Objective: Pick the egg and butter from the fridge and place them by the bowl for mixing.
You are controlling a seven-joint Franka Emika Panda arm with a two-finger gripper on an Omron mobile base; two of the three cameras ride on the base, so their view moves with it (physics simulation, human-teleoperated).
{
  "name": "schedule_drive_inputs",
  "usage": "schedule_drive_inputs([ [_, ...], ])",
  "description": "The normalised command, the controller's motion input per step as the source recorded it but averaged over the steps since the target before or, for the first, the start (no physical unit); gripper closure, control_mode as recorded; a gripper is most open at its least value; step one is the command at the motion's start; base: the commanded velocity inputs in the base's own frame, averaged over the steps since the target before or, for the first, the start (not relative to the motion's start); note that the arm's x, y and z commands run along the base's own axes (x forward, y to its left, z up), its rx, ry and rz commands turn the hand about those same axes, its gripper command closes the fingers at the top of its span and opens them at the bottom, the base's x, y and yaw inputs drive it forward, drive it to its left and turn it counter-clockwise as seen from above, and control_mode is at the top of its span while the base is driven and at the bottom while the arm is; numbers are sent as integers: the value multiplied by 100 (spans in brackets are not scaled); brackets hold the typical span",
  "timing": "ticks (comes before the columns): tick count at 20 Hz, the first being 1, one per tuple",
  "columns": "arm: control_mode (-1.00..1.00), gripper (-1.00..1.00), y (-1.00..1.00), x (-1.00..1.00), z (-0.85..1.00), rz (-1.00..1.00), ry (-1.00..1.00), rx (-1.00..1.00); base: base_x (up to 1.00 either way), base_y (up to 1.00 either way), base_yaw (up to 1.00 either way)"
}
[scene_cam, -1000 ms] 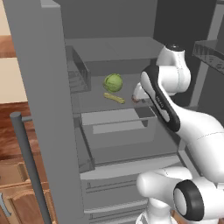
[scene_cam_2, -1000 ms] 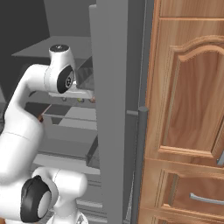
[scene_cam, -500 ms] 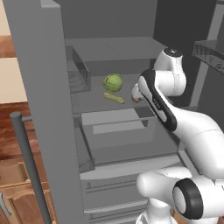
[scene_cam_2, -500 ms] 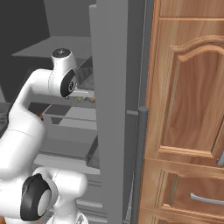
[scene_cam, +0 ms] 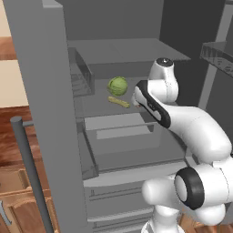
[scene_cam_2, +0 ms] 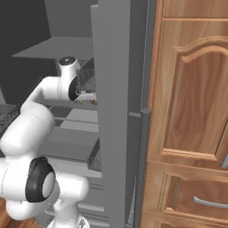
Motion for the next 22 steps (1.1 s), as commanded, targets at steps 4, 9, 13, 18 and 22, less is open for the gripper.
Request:
schedule_drive_inputs([
  [4,-100,-100,-9,27,-16,0,0,0,0,0,0],
  [9,-100,-100,-7,0,-2,0,-18,6,0,0,0],
  [13,-100,-100,-1,0,-1,0,-27,7,0,0,0],
  [18,-100,-100,0,7,-5,0,-9,0,0,0,0],
  [22,-100,-100,0,16,-9,0,-3,0,0,0,0],
])
